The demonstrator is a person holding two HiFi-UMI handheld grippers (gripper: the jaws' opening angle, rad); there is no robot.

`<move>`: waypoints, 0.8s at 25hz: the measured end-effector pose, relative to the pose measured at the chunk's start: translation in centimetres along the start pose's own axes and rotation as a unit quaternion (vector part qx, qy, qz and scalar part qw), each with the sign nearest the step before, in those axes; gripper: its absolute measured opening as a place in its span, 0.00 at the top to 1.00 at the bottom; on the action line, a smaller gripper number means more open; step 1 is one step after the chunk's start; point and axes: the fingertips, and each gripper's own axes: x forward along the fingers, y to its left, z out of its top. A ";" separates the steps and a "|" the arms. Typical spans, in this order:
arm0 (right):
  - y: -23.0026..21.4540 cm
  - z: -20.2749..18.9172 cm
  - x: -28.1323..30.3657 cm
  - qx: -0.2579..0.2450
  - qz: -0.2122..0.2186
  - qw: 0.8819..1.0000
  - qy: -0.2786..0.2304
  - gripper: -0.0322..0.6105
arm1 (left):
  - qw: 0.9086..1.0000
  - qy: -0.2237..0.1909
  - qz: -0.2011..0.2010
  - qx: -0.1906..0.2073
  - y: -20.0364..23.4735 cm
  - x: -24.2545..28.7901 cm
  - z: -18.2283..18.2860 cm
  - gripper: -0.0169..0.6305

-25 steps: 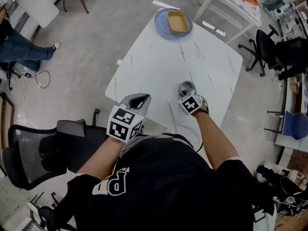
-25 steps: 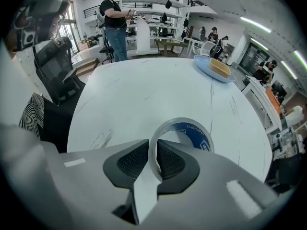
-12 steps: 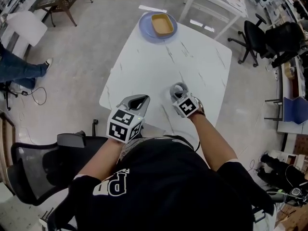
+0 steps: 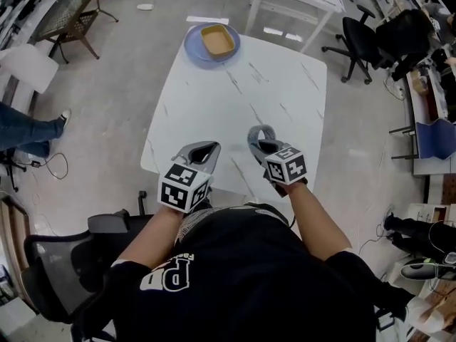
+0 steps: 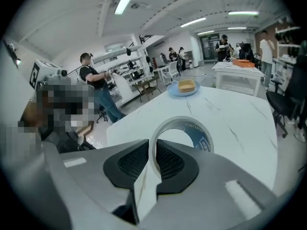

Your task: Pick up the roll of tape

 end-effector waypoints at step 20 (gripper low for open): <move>1.9 4.0 -11.9 0.069 -0.006 0.978 -0.199 0.88 | 0.996 -0.002 -0.060 0.059 -5.1 1.9 2.8 0.88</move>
